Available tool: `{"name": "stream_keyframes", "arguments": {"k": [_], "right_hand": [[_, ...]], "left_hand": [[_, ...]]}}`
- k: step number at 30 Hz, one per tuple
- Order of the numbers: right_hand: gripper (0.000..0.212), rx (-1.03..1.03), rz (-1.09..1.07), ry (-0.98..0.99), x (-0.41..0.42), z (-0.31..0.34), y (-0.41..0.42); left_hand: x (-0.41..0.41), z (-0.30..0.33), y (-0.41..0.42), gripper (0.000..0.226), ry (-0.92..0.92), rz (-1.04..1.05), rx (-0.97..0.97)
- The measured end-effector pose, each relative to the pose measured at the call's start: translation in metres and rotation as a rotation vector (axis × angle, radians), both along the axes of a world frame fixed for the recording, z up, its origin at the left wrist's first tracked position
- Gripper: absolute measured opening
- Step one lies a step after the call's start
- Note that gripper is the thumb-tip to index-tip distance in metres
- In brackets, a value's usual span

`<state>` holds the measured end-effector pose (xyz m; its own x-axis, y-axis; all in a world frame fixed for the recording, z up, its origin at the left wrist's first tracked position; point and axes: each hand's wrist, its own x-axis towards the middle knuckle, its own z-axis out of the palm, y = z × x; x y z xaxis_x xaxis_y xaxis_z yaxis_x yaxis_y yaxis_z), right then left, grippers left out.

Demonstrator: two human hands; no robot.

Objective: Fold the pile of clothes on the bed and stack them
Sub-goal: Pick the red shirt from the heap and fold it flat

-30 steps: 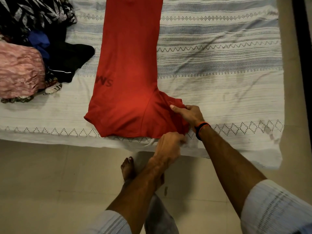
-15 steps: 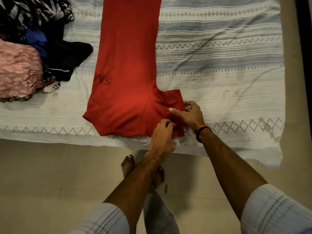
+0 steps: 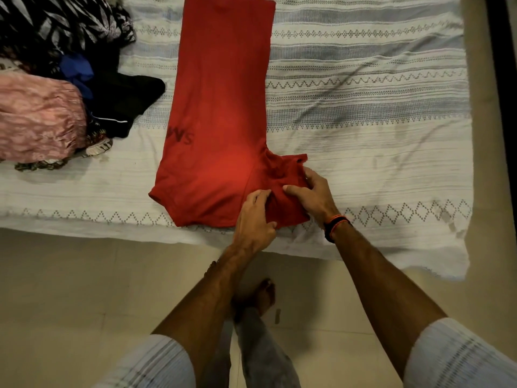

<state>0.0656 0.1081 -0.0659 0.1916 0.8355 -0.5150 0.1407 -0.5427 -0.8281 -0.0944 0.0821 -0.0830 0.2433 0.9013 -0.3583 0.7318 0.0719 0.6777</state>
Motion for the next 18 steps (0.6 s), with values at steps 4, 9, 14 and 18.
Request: {"name": "stream_keyframes", "arguments": {"k": [4, 9, 14, 18], "right_hand": [[0.039, 0.034, 0.006, 0.02, -0.035, 0.015, 0.012], [0.058, 0.084, 0.128, -0.091, -0.113, 0.036, 0.033], [0.061, -0.072, 0.515, -0.317, -0.174, 0.027, 0.033], [0.046, -0.09, 0.306, -0.407, -0.172, 0.016, 0.022]], "left_hand": [[-0.021, 0.012, 0.001, 0.094, -0.216, 0.092, -0.148], [-0.045, 0.033, 0.014, 0.078, -0.617, 0.673, -0.442], [-0.084, 0.026, 0.017, 0.038, -0.766, 1.097, -0.603], [-0.106, 0.019, 0.021, 0.038, -0.756, 1.248, -0.663]]}}
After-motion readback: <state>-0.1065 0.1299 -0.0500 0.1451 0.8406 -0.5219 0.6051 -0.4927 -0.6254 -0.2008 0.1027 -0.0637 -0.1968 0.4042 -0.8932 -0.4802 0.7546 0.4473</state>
